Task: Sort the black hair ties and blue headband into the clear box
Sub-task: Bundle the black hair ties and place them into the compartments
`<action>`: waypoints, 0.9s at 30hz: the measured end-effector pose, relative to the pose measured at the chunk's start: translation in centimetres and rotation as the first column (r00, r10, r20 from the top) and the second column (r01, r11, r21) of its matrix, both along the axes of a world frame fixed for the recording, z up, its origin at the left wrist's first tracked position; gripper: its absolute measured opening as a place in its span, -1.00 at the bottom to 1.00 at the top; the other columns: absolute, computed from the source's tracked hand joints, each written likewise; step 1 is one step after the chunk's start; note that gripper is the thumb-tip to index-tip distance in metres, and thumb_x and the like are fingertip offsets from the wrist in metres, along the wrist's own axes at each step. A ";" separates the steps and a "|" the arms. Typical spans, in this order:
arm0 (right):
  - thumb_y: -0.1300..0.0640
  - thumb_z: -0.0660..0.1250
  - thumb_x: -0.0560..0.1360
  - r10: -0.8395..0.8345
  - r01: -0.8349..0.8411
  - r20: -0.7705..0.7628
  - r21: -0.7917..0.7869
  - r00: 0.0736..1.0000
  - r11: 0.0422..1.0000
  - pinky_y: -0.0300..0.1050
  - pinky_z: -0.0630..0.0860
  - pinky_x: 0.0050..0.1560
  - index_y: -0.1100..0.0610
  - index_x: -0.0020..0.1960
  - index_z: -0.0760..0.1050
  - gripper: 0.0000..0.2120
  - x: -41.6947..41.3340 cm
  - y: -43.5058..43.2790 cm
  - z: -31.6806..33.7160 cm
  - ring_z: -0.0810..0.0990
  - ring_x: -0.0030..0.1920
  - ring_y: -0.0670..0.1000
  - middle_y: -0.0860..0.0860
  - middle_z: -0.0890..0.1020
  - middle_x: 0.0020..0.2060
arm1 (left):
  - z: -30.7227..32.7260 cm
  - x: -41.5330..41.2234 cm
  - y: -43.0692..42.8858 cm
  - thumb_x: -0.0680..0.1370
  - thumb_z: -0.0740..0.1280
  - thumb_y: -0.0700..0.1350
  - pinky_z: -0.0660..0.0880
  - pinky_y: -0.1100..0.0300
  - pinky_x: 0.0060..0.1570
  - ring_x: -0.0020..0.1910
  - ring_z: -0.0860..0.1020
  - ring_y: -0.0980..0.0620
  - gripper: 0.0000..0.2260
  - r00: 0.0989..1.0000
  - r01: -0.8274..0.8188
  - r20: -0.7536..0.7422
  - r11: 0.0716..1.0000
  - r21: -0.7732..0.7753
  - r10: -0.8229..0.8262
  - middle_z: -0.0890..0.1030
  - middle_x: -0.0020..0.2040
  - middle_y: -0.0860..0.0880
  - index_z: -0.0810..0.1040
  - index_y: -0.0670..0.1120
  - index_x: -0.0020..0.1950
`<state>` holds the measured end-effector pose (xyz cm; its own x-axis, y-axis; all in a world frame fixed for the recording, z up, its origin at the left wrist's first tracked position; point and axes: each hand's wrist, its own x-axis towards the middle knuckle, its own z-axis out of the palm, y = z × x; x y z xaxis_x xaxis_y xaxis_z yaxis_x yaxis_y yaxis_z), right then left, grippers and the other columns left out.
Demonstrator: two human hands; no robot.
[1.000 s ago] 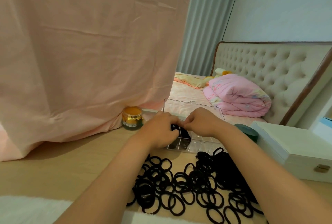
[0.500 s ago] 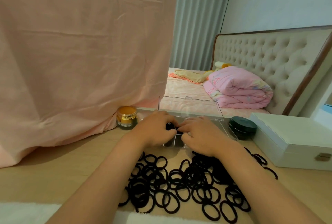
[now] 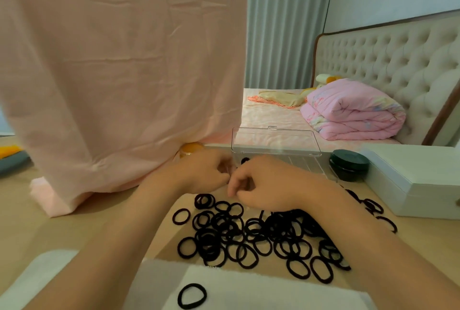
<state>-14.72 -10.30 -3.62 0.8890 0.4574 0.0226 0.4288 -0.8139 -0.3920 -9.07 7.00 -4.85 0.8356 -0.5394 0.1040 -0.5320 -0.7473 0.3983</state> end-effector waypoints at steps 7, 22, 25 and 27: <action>-0.04 0.50 0.47 0.135 -0.148 -0.177 -0.063 0.975 0.987 -0.24 0.54 -0.07 -0.11 0.06 0.67 -0.83 -1.1 2.5 -1.2 0.60 -0.15 -0.19 -0.16 0.64 -0.15 | 0.3 -4.9 4.4 0.46 0.44 -0.03 0.47 0.23 -0.11 -0.26 0.57 0.15 -0.95 0.886 0.084 -0.463 0.969 0.231 0.034 0.63 -0.25 0.11 0.59 0.05 -0.14; -0.10 0.43 0.51 0.057 -0.047 0.025 -0.287 0.998 0.957 -0.15 0.53 -0.15 -0.04 0.15 0.64 -0.75 -1.8 2.7 -4.3 0.54 -0.14 -0.08 -0.17 0.54 -0.21 | -1.2 -6.7 4.1 0.46 0.49 0.07 0.52 0.23 -0.05 -0.09 0.62 0.11 -0.92 0.877 0.174 -0.475 0.870 0.461 0.076 0.71 -0.06 0.10 0.70 0.15 -0.07; -0.08 0.44 0.50 0.011 -0.005 0.021 -0.266 1.000 0.964 -0.06 0.60 -0.03 0.00 0.03 0.69 -0.81 -1.3 1.4 -4.2 0.60 -0.09 -0.05 -0.12 0.65 -0.12 | -1.1 -5.6 4.9 0.53 0.38 0.00 0.50 0.22 -0.04 -0.09 0.57 0.15 -0.94 0.935 0.103 -0.353 0.937 0.334 0.023 0.67 -0.07 0.14 0.66 0.12 -0.06; -0.07 0.46 0.50 -0.010 0.008 -0.011 -0.185 1.000 0.983 -0.13 0.56 -0.06 -0.03 -0.04 0.71 -0.86 -1.1 0.7 -3.8 0.59 -0.11 -0.07 -0.10 0.65 -0.07 | -1.3 -4.9 5.4 0.56 0.37 -0.04 0.55 0.22 -0.03 -0.10 0.62 0.14 -0.94 0.953 0.041 -0.302 0.990 0.138 0.002 0.70 -0.09 0.10 0.64 0.04 -0.04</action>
<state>-15.81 -9.64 -7.38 0.8926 0.4450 -0.0719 0.4176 -0.8765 -0.2395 -13.94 12.38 -6.18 0.8055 -0.5469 -0.2282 -0.4190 -0.7979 0.4333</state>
